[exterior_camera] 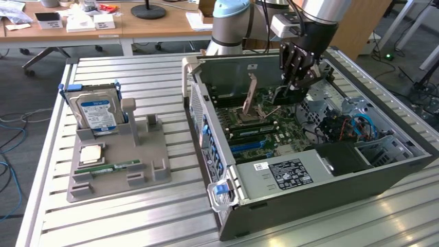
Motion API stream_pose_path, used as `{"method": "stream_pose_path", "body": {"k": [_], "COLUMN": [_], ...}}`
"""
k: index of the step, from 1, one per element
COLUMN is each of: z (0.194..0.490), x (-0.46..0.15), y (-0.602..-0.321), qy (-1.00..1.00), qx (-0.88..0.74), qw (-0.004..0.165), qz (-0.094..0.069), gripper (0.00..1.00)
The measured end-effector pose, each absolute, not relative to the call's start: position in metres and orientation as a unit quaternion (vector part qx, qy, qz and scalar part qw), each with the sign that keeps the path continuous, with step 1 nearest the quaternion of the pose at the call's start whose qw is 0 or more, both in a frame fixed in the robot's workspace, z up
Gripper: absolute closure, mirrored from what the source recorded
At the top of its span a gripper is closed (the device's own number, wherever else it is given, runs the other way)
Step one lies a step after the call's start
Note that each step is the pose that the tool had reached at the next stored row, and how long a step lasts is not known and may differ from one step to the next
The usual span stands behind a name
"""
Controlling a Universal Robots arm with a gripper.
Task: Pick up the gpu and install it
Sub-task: 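Insert the gpu into the slot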
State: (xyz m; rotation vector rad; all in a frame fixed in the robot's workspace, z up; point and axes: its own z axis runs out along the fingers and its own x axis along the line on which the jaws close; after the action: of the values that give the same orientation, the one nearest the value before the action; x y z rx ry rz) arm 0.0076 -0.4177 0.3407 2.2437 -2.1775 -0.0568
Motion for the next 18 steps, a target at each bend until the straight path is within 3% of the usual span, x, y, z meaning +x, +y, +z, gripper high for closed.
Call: {"method": "stream_pose_path", "body": {"k": [18], "z": [0.34], "x": [0.004], "y": [-0.429], "qy": [-0.697], "qx": [0.717], "qw": [0.007], "qz": [-0.018], "gripper": [0.74]}}
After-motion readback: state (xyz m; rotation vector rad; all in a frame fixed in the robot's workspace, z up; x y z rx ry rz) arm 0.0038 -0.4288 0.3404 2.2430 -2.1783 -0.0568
